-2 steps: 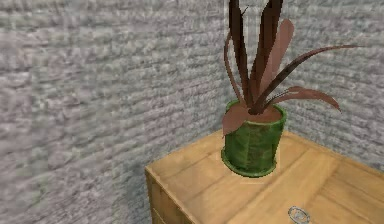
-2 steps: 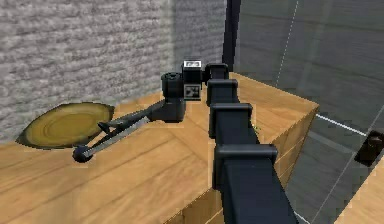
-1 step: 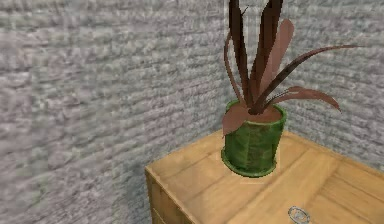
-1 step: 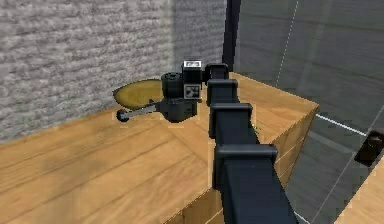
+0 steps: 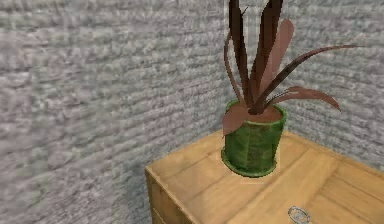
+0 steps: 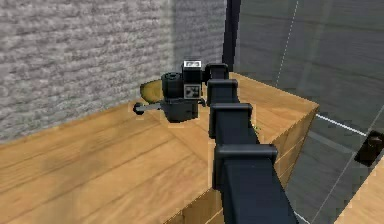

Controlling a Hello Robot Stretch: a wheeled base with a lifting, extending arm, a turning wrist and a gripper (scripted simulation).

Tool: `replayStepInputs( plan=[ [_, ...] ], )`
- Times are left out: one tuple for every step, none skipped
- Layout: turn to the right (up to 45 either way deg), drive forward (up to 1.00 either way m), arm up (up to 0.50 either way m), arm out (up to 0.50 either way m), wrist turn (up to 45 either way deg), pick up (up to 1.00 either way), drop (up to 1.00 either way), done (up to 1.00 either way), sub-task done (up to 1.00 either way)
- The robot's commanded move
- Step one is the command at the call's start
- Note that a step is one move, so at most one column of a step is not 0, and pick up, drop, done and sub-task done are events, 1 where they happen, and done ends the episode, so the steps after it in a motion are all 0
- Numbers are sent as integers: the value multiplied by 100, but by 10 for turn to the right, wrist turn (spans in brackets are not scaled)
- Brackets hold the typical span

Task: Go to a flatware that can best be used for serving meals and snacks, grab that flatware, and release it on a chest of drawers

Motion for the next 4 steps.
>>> replayStepInputs(
  plan=[
    [0, 0, -12, 0, 0, 0, 0, 0, 0],
    [0, 0, 0, 0, 0, 0, 100, 0, 0],
    [0, 0, 0, -10, 0, 0, 0, 0, 0],
    [0, 0, 0, 0, 0, 0, 0, 100, 0]
  ],
)
